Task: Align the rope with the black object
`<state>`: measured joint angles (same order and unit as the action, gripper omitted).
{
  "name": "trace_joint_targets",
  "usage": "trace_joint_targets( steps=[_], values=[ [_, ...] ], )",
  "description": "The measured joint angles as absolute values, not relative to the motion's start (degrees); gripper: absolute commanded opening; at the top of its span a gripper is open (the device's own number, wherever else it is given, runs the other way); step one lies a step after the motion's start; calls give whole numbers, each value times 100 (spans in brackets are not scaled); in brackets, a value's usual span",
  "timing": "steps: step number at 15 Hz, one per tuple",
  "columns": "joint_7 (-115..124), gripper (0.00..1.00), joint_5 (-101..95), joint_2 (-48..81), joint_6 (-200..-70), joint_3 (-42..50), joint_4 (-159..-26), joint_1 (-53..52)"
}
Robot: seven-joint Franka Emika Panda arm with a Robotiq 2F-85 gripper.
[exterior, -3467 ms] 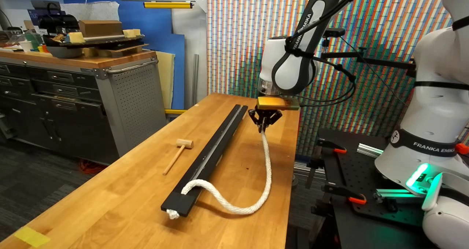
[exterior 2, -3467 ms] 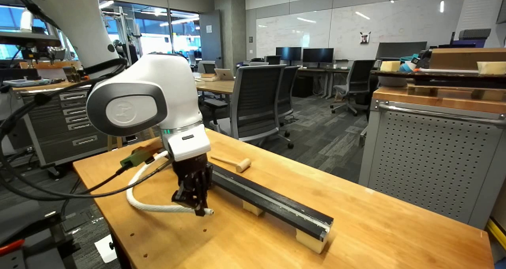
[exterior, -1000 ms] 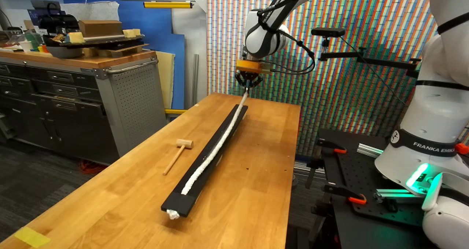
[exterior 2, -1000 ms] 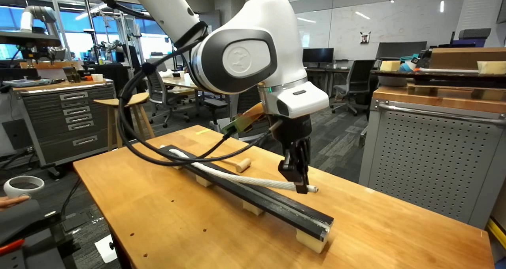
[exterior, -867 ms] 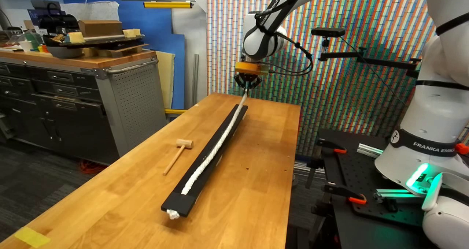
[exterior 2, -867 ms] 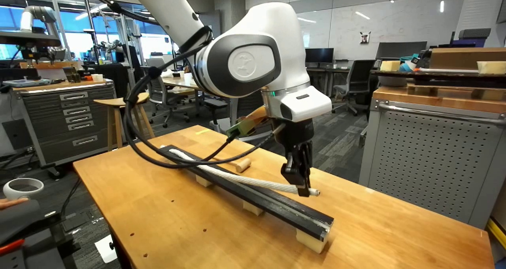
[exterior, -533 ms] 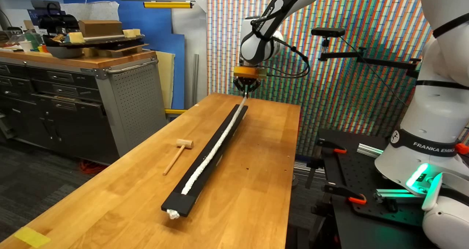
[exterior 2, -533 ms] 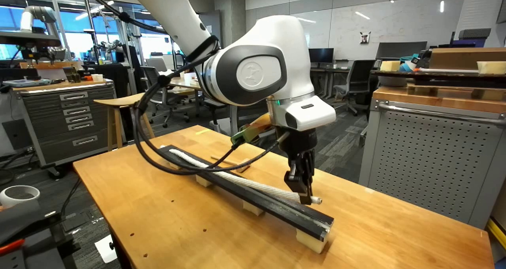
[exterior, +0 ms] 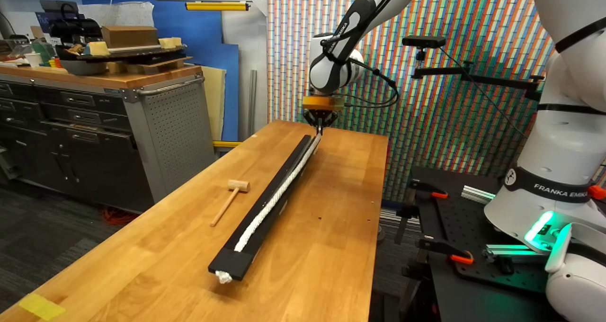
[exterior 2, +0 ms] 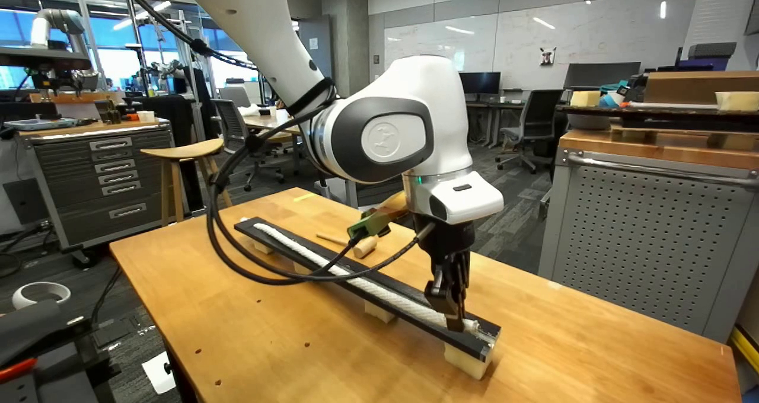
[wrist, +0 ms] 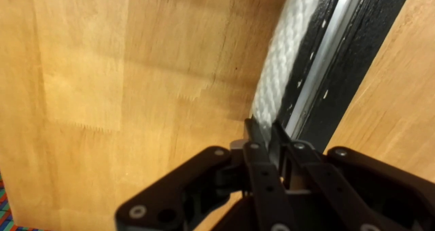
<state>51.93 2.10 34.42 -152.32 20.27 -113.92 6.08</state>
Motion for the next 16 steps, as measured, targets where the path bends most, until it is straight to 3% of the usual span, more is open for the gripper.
trace_joint_targets(
  steps=[16],
  values=[
    [5466, 3, 376, 4452, -14840, 1937, -10025, 607]
  ],
)
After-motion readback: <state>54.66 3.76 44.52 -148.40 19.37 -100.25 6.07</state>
